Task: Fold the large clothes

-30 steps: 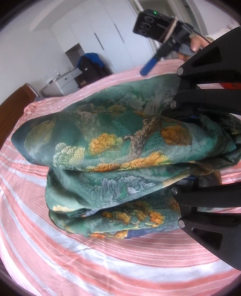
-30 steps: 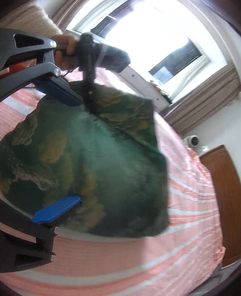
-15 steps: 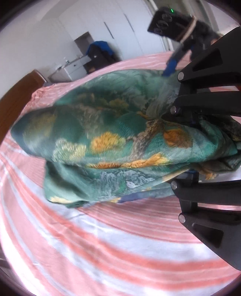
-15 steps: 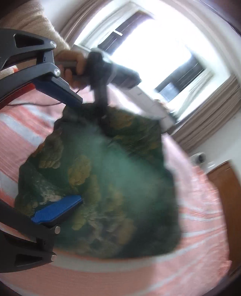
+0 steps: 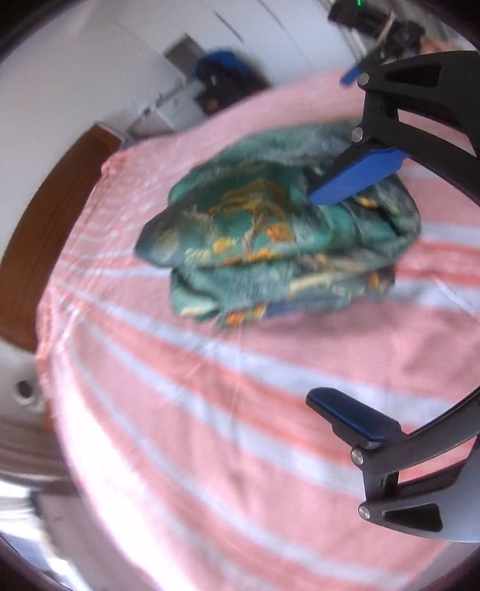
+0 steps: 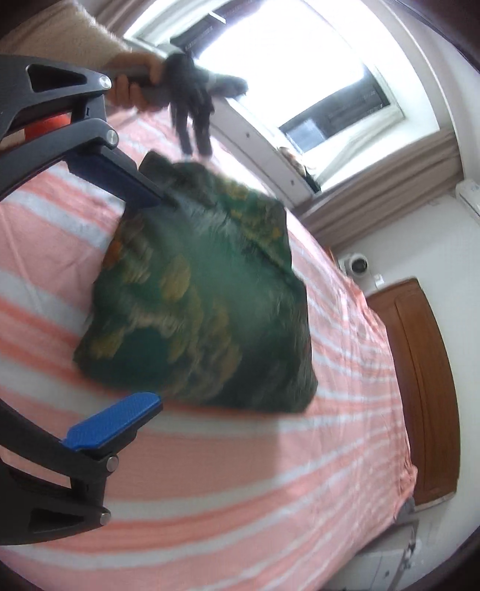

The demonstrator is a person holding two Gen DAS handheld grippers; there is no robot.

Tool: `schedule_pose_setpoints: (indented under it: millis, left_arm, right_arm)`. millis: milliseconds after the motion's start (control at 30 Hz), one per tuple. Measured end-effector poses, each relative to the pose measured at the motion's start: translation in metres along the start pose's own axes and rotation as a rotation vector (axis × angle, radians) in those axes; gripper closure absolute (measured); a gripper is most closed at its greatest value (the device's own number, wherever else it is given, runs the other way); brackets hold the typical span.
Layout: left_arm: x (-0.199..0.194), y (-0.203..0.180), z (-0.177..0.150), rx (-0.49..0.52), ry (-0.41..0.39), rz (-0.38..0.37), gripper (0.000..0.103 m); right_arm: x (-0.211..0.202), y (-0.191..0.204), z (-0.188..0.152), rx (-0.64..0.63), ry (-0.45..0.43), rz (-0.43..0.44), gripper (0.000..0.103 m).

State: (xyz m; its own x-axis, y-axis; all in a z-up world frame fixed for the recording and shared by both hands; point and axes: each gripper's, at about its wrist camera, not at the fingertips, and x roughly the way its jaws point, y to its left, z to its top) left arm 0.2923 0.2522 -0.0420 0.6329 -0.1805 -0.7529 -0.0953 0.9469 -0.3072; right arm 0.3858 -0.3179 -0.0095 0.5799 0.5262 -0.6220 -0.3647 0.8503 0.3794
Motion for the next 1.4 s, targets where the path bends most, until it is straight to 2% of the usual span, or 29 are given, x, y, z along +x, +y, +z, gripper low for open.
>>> schedule_pose_setpoints:
  millis: [67,133,267,367,567,633,667,733,833,900,1033,1100,1133,1167,1233,1333,1400]
  left_arm:
    - [-0.012,-0.013,-0.003,0.080,-0.052,0.153,0.002]
    - [-0.016,-0.034,-0.003,0.176,-0.084,0.262,0.002]
    - [-0.012,-0.058,-0.004,0.281,-0.138,0.404,0.002]
    - [-0.016,-0.061,-0.005,0.303,-0.145,0.431,0.002]
    - [-0.027,-0.078,-0.006,0.307,-0.152,0.445,0.002]
    - [-0.022,-0.081,-0.003,0.297,-0.136,0.415,0.002]
    - [-0.017,-0.080,0.001,0.285,-0.115,0.368,0.002]
    - [-0.010,-0.077,0.010,0.247,-0.052,0.199,0.002]
    - [0.007,-0.066,0.034,0.146,0.084,-0.058,0.002]
    - [0.010,-0.067,0.052,0.126,0.095,-0.125,0.002]
    - [0.016,-0.076,0.091,0.139,0.069,-0.183,0.001]
    - [0.029,-0.075,0.104,0.095,0.086,-0.281,0.001]
    - [0.043,-0.074,0.107,0.068,0.119,-0.343,0.001]
    - [0.054,-0.070,0.107,0.049,0.138,-0.354,0.001]
    - [0.083,-0.057,0.099,0.006,0.188,-0.329,0.001]
    - [0.136,-0.035,0.073,-0.039,0.295,-0.269,0.000]
    - [0.164,-0.025,0.053,-0.059,0.354,-0.269,0.000]
  right_arm:
    - [-0.008,-0.003,-0.017,0.012,0.004,-0.065,0.003]
    - [-0.009,-0.008,-0.030,0.025,0.025,-0.121,0.003]
    - [-0.002,-0.008,-0.055,0.010,0.081,-0.184,0.003]
    - [-0.003,-0.005,-0.066,-0.002,0.105,-0.198,0.003]
    - [-0.013,0.000,-0.073,0.001,0.085,-0.190,0.003]
    - [-0.011,0.000,-0.074,0.005,0.088,-0.188,0.003]
    - [-0.009,0.000,-0.076,0.012,0.093,-0.188,0.003]
    - [-0.008,-0.001,-0.079,0.020,0.101,-0.176,0.003]
    - [-0.009,0.000,-0.085,0.010,0.106,-0.157,0.003]
    - [-0.010,0.000,-0.088,-0.006,0.105,-0.140,0.003]
    - [-0.011,-0.001,-0.094,-0.011,0.107,-0.122,0.003]
    - [-0.011,-0.003,-0.096,0.003,0.108,-0.109,0.003]
    - [-0.010,-0.003,-0.096,0.006,0.111,-0.105,0.003]
    - [-0.009,-0.003,-0.096,0.008,0.114,-0.102,0.003]
    - [-0.009,-0.003,-0.095,0.007,0.110,-0.099,0.003]
    - [-0.013,-0.006,-0.086,0.008,0.090,-0.079,0.003]
    - [-0.013,-0.013,-0.074,0.013,0.083,-0.070,0.003]
